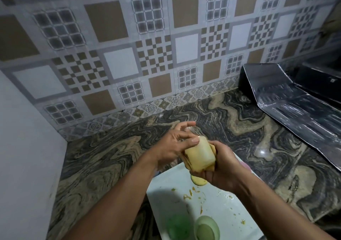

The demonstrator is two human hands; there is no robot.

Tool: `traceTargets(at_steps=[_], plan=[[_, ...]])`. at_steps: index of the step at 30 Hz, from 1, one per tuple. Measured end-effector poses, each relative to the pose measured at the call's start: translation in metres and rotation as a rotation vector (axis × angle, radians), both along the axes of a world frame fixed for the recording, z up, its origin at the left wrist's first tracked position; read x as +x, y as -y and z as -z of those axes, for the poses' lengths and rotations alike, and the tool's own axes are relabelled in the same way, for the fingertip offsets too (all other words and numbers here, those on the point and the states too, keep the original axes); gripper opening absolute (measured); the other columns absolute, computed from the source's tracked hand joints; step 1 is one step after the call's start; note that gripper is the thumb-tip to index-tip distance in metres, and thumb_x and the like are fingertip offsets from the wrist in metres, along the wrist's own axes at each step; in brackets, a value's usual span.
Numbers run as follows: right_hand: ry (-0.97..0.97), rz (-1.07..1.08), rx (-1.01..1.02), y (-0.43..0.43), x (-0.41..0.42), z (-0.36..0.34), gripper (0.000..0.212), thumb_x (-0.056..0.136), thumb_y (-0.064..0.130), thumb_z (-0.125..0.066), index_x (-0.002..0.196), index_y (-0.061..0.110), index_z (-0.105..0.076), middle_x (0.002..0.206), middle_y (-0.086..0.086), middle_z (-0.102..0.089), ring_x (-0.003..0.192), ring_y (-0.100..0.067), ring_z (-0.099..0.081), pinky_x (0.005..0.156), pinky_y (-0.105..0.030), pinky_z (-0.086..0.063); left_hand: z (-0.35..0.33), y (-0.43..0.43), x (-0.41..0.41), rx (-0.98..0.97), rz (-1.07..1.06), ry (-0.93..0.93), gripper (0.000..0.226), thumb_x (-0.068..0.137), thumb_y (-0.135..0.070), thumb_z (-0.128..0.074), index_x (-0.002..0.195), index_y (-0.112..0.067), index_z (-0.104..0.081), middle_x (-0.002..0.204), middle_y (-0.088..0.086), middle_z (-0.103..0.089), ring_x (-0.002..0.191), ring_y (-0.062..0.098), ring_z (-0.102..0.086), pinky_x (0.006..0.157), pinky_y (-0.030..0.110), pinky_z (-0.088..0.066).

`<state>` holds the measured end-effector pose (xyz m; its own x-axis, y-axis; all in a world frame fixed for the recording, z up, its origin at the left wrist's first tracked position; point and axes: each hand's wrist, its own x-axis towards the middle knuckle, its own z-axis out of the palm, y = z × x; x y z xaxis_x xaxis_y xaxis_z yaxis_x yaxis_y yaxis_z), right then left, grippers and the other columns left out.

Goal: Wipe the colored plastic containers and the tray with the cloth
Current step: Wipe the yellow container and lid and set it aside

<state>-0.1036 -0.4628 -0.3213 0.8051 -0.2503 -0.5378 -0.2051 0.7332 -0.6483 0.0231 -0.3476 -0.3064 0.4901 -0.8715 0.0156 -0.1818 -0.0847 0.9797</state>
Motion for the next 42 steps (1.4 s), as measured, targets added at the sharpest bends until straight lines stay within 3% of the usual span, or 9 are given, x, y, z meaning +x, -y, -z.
traceTargets(at_steps=[4,8,12,16,21,25,31,36,42], plan=[[0.019,0.054,0.179,0.009,0.004,0.002,0.049,0.088,0.023,-0.043,0.121,-0.006,-0.063,0.107,-0.029,-0.07,0.08,-0.04,-0.071,0.067,-0.047,-0.061,0.017,0.001,0.003,-0.099,-0.109,-0.148,0.021,0.094,-0.011,-0.064,0.105,0.003,-0.074,0.141,0.002,-0.055,0.121,0.001,-0.058,0.098,0.028,-0.053],[0.046,0.308,0.042,0.011,0.023,0.0,0.038,0.103,0.029,-0.038,0.12,0.007,-0.063,0.114,-0.023,-0.071,0.095,-0.038,-0.067,0.083,-0.054,-0.056,0.027,0.012,0.003,-0.164,-0.302,0.167,0.016,0.088,-0.026,-0.073,0.098,-0.014,-0.08,0.134,-0.001,-0.063,0.116,-0.005,-0.06,0.094,0.027,-0.055],[0.085,0.4,-0.169,0.006,0.035,-0.001,0.031,0.1,0.022,-0.04,0.105,0.011,-0.069,0.084,-0.012,-0.075,0.083,-0.028,-0.066,0.078,-0.044,-0.054,0.037,0.015,0.004,-0.302,-0.458,0.546,0.021,0.087,-0.036,-0.071,0.093,-0.019,-0.081,0.127,-0.009,-0.067,0.117,0.003,-0.062,0.094,0.027,-0.053],[0.094,0.365,-0.131,0.0,0.046,0.004,0.029,0.103,0.024,-0.04,0.107,0.014,-0.067,0.094,-0.012,-0.076,0.089,-0.028,-0.067,0.079,-0.044,-0.052,0.044,0.015,0.009,-0.272,-0.471,0.448,0.019,0.081,-0.039,-0.078,0.095,-0.026,-0.079,0.137,-0.008,-0.058,0.123,0.003,-0.058,0.098,0.029,-0.054],[0.093,0.317,-0.262,-0.004,0.053,0.013,0.03,0.105,0.024,-0.039,0.123,0.017,-0.062,0.118,-0.016,-0.068,0.098,-0.03,-0.064,0.079,-0.045,-0.052,0.035,0.006,0.026,0.035,-0.315,0.211,0.082,0.074,-0.038,-0.086,0.145,-0.032,-0.045,0.132,-0.005,-0.06,0.111,0.008,-0.063,0.091,0.035,-0.058],[0.108,0.266,-0.394,-0.001,0.056,0.018,0.032,0.103,0.022,-0.036,0.121,0.019,-0.063,0.124,-0.023,-0.063,0.098,-0.03,-0.062,0.07,-0.041,-0.052,0.031,-0.001,0.035,0.078,-0.162,0.276,0.066,0.068,-0.04,-0.086,0.127,-0.04,-0.056,0.121,-0.007,-0.066,0.105,0.013,-0.068,0.091,0.041,-0.059],[0.084,0.218,-0.533,0.008,0.057,0.017,0.032,0.103,0.039,-0.04,0.112,0.019,-0.064,0.119,-0.024,-0.062,0.095,-0.032,-0.062,0.063,-0.039,-0.053,0.035,-0.004,0.027,-0.053,-0.08,0.81,0.065,0.077,-0.024,-0.085,0.134,-0.019,-0.054,0.135,0.0,-0.055,0.126,0.009,-0.048,0.102,0.001,-0.027],[0.069,0.235,-0.668,0.013,0.058,0.022,0.028,0.102,0.034,-0.042,0.107,0.021,-0.067,0.107,-0.018,-0.069,0.087,-0.028,-0.065,0.067,-0.044,-0.053,0.034,0.003,0.023,0.04,-0.206,0.604,0.064,0.074,-0.049,-0.082,0.128,-0.035,-0.053,0.117,-0.009,-0.065,0.09,0.008,-0.066,0.08,0.031,-0.057],[0.085,0.183,-0.698,0.015,0.065,0.021,0.027,0.105,0.031,-0.041,0.11,0.02,-0.065,0.102,-0.013,-0.067,0.085,-0.023,-0.062,0.058,-0.033,-0.053,0.049,-0.001,0.028,-0.018,-0.121,0.899,0.061,0.082,-0.038,-0.075,0.135,-0.026,-0.048,0.139,-0.002,-0.048,0.123,0.019,-0.056,0.097,0.042,-0.053]])
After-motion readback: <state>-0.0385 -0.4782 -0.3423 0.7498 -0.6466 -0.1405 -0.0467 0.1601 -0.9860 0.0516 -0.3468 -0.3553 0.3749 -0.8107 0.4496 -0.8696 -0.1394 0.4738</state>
